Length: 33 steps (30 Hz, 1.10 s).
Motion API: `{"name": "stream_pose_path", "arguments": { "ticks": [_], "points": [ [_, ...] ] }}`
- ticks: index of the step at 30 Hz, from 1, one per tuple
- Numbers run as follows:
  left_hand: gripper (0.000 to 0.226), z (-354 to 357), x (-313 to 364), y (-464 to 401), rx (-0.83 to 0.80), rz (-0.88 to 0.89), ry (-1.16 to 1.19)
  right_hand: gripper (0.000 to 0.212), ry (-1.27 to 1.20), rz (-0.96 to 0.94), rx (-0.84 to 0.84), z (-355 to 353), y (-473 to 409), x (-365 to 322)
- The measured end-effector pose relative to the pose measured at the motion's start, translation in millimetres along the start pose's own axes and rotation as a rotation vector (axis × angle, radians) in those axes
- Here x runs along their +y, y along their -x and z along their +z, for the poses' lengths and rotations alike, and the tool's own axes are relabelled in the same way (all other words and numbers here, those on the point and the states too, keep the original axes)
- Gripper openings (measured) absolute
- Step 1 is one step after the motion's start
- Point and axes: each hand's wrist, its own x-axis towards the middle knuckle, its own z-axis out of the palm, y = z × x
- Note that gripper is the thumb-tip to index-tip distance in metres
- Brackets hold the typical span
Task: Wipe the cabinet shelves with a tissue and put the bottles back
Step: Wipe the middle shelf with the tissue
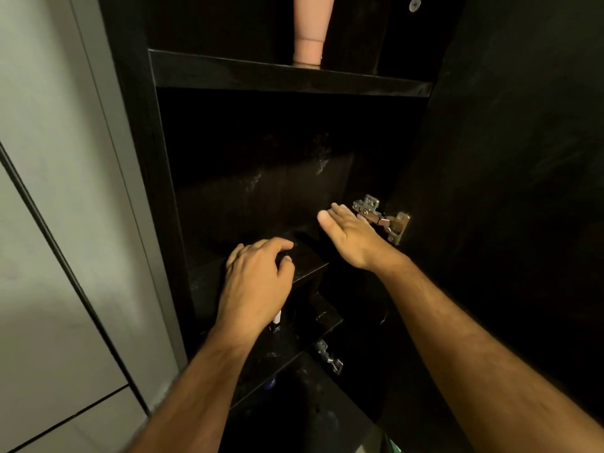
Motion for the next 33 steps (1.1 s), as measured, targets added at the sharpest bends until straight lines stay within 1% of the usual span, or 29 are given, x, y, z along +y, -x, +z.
{"name": "stream_pose_path", "arguments": {
  "ticks": [1, 3, 5, 9, 12, 13, 14, 17, 18, 20, 22, 24, 26, 28, 30, 32, 33],
  "points": [
    [0.03, 0, 0, 0, 0.0, 0.003, -0.003, 0.1, 0.031, -0.015, -0.03, 1, -1, 2],
    [0.03, 0, 0, 1, 0.01, 0.004, 0.003, 0.088, 0.056, -0.007, -0.088, 1, -2, 9],
    [0.029, 0, 1, 2, 0.039, -0.011, 0.027, 0.082, -0.021, 0.018, -0.095, -2, -3, 14],
    [0.028, -1, 1, 3, 0.061, -0.02, 0.052, 0.09, -0.131, 0.073, -0.052, -5, -4, 9],
    [0.027, -2, 1, 3, 0.096, -0.029, 0.104, 0.113, -0.401, 0.23, -0.137, -10, -1, 1],
    [0.027, -3, 2, 3, 0.105, -0.022, 0.118, 0.116, -0.457, 0.24, -0.162, -10, 2, -1],
    [0.027, -3, 3, 4, 0.115, -0.014, 0.132, 0.115, -0.478, 0.209, -0.187, -10, 6, -4],
    [0.027, -4, 4, 5, 0.14, -0.01, 0.171, 0.106, -0.533, 0.011, -0.322, -2, 19, -9],
    [0.027, -5, 6, 5, 0.136, -0.012, 0.181, 0.103, -0.532, -0.017, -0.336, -2, 22, -8],
    [0.027, -8, 7, 6, 0.129, -0.01, 0.195, 0.094, -0.519, -0.014, -0.27, -6, 24, -3],
    [0.027, -11, 6, 8, 0.131, 0.007, 0.188, 0.084, -0.385, 0.054, -0.145, -10, 22, 0],
    [0.027, -12, 2, 13, 0.143, 0.029, 0.153, 0.078, -0.25, 0.085, -0.088, -10, 20, -1],
    [0.027, -13, -1, 19, 0.156, 0.03, 0.12, 0.081, -0.237, 0.084, -0.117, -7, 19, -8],
    [0.027, -12, -1, 23, 0.148, 0.044, 0.091, 0.092, -0.252, 0.073, -0.176, -4, 22, -18],
    [0.028, -13, 0, 24, 0.147, 0.053, 0.072, 0.101, -0.266, -0.017, -0.252, 5, 27, -27],
    [0.029, -14, 0, 26, 0.137, 0.054, 0.063, 0.098, -0.287, -0.128, -0.318, 12, 33, -26],
    [0.029, -15, 0, 27, 0.135, 0.049, 0.058, 0.095, -0.301, -0.137, -0.326, 11, 34, -24]
  ]
}}
